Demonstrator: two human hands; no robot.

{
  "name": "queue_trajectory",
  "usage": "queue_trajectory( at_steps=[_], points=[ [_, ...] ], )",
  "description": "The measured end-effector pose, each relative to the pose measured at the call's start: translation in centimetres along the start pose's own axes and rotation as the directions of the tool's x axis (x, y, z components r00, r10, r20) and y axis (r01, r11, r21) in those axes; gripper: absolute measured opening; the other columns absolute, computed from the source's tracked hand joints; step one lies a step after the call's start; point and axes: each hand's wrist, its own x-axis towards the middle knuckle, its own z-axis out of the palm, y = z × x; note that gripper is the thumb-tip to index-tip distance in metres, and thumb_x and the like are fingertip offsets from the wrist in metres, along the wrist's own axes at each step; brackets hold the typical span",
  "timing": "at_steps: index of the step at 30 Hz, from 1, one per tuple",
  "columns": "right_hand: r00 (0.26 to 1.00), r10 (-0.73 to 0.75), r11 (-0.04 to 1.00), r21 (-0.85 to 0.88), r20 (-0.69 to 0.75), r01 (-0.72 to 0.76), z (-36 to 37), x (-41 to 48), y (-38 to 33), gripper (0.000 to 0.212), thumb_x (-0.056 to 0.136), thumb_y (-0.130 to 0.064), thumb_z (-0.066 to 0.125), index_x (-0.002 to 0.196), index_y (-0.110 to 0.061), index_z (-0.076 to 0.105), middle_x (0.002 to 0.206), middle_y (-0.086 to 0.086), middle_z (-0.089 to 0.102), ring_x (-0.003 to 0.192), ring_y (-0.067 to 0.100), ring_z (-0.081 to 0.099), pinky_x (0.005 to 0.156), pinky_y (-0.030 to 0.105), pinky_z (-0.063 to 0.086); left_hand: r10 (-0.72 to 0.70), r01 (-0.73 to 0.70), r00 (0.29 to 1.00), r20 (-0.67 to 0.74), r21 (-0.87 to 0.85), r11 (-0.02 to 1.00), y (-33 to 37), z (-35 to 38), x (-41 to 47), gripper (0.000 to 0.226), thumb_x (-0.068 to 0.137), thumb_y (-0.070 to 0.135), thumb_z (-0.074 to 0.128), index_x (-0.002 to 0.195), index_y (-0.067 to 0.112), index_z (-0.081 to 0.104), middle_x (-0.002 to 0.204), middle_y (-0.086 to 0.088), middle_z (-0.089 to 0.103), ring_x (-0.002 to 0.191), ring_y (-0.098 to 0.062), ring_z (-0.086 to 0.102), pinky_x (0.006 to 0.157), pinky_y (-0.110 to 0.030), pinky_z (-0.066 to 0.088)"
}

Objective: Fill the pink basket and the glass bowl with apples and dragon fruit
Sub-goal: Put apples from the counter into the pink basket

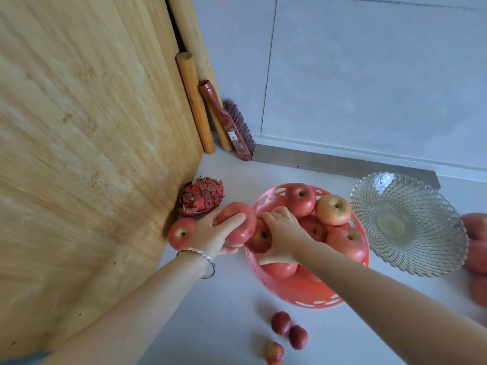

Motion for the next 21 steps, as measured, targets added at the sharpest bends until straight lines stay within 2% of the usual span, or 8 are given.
queue_trajectory(
  at_steps=[4, 6, 9, 11, 13, 17, 19, 21],
  points=[
    [1.0, 0.014, 0.999, 0.042, 0.006, -0.014, 0.4, 0.4, 0.4, 0.089, 0.059, -0.053, 0.071, 0.134, -0.022, 0.034, 0.131, -0.003, 0.043, 0.124, 0.024, 0.03, 0.109, 0.037, 0.025, -0.093, 0.095, 0.995, 0.02, -0.14, 0.986, 0.4, 0.3, 0.0, 0.006, 0.083, 0.024, 0.064, 0.086, 0.02, 0.059, 0.081, -0.009, 0.065, 0.053, -0.021, 0.068, 0.052, -0.028, 0.059],
    [0.999, 0.025, 0.998, 0.054, 0.04, -0.027, 0.0, 0.0, 0.0, 0.105, 0.061, -0.053, 0.072, 0.145, -0.018, 0.018, 0.14, 0.002, 0.032, 0.133, 0.027, 0.023, 0.113, 0.038, 0.019, -0.086, 0.086, 0.996, 0.008, -0.133, 0.987, 0.4, 0.5, 0.0, 0.007, 0.083, 0.025, 0.064, 0.087, 0.021, 0.059, 0.082, -0.009, 0.065, 0.054, -0.022, 0.068, 0.052, -0.028, 0.059],
    [1.0, 0.001, 0.965, 0.263, -0.003, 0.0, -1.7, -1.1, -0.3, 0.122, 0.06, -0.048, 0.08, 0.148, -0.022, 0.0, 0.148, 0.003, 0.017, 0.14, 0.024, 0.011, 0.117, 0.039, 0.013, -0.033, 0.033, 0.999, -0.006, -0.039, 0.999, 0.6, 1.0, 0.4, 0.008, 0.082, 0.028, 0.065, 0.086, 0.023, 0.06, 0.089, -0.007, 0.065, 0.064, -0.022, 0.067, 0.051, -0.028, 0.058],
    [0.992, -0.077, 0.928, 0.356, -0.104, 0.11, -3.1, -2.0, -0.4, 0.121, 0.058, -0.041, 0.084, 0.147, -0.024, 0.006, 0.148, 0.003, 0.02, 0.14, 0.02, 0.014, 0.115, 0.034, 0.016, 0.014, -0.014, 1.0, 0.018, 0.013, 1.0, 1.0, 1.9, 0.4, 0.007, 0.081, 0.028, 0.066, 0.084, 0.023, 0.062, 0.089, -0.006, 0.065, 0.07, -0.023, 0.065, 0.053, -0.031, 0.059],
    [0.976, -0.141, 0.906, 0.375, -0.163, 0.194, -4.3, -2.7, -0.6, 0.109, 0.059, -0.035, 0.086, 0.145, -0.024, 0.02, 0.142, 0.004, 0.031, 0.133, 0.015, 0.027, 0.108, 0.018, 0.019, 0.083, -0.09, 0.995, 0.061, 0.116, 0.989, 1.4, 3.1, 0.4, 0.014, 0.076, 0.033, 0.07, 0.083, 0.023, 0.065, 0.084, -0.004, 0.068, 0.072, -0.023, 0.067, 0.065, -0.041, 0.059],
    [0.94, -0.087, 0.927, 0.319, -0.329, 0.198, -5.8, -2.5, 0.7, 0.082, 0.059, -0.031, 0.085, 0.13, -0.019, 0.047, 0.122, 0.005, 0.051, 0.118, 0.015, 0.045, 0.091, 0.007, 0.023, 0.192, -0.221, 0.973, 0.126, 0.274, 0.936, 1.9, 4.8, 0.6, 0.061, 0.07, 0.064, 0.056, 0.1, 0.011, 0.062, 0.084, -0.009, 0.066, 0.066, -0.018, 0.065, 0.064, -0.034, 0.057],
    [0.924, 0.018, 0.913, 0.384, -0.382, 0.141, -6.6, -1.8, 1.9, 0.08, 0.057, -0.028, 0.084, 0.128, -0.018, 0.048, 0.121, 0.005, 0.053, 0.112, 0.017, 0.052, 0.087, 0.008, 0.028, 0.349, -0.371, 0.927, 0.138, 0.467, 0.802, 1.3, 4.5, 1.1, 0.072, 0.07, 0.074, 0.044, 0.109, 0.015, 0.058, 0.098, -0.003, 0.066, 0.086, -0.018, 0.064, 0.081, -0.037, 0.053],
    [0.938, 0.039, 0.918, 0.384, -0.346, 0.104, -7.3, -0.9, 2.9, 0.08, 0.057, -0.026, 0.082, 0.128, -0.02, 0.046, 0.124, 0.003, 0.049, 0.11, 0.017, 0.054, 0.086, 0.012, 0.033, 0.503, -0.482, 0.832, 0.232, 0.751, 0.451, 0.3, 4.1, 1.7, 0.069, 0.064, 0.071, 0.037, 0.104, 0.019, 0.059, 0.095, 0.001, 0.067, 0.09, -0.019, 0.062, 0.081, -0.036, 0.049]
  ],
)
